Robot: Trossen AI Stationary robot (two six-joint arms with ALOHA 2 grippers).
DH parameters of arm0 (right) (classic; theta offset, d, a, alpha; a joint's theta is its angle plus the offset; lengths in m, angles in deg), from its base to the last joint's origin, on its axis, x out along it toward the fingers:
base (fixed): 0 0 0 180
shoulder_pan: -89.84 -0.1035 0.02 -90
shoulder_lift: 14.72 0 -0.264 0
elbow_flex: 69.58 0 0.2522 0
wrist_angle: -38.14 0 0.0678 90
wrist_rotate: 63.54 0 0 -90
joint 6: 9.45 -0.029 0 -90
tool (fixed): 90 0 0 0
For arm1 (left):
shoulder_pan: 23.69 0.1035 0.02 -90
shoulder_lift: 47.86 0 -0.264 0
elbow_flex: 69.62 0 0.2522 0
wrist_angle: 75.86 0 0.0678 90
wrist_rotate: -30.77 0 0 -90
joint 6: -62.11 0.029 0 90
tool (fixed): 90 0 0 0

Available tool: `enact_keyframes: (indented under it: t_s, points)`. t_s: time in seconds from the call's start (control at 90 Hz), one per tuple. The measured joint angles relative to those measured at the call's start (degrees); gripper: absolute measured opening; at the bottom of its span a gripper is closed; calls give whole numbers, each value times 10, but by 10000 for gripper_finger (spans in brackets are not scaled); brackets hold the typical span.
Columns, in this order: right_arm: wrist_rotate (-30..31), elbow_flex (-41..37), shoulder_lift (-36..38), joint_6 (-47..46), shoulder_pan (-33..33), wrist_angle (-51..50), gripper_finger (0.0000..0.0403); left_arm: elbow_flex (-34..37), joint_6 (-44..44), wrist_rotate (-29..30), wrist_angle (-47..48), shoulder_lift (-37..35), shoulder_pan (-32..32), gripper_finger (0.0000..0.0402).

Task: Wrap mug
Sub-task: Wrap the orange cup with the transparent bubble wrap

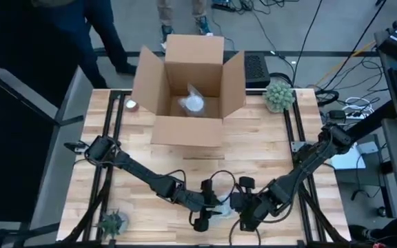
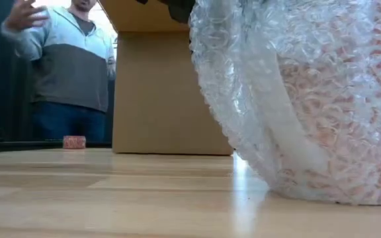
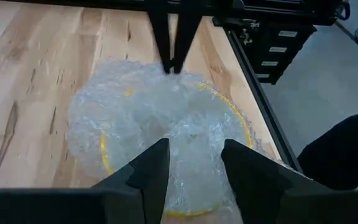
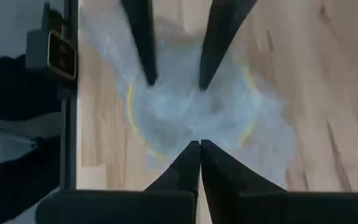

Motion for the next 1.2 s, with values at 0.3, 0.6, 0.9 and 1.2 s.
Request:
enact_keyframes:
  t_s: [0.3,0.6,0.9,1.2]
  points:
    - [-65,2,-66,42,42,40,0,0,1,0,-1,0,0,143]
    - [-107,5,-126,84,57,94,0,0,1,0,0,0,0,143]
    - [-128,-2,-65,73,49,74,0,0,2,0,2,0,1,143]
    - [-82,0,43,19,24,-15,0,0,2,-1,1,0,0,143]
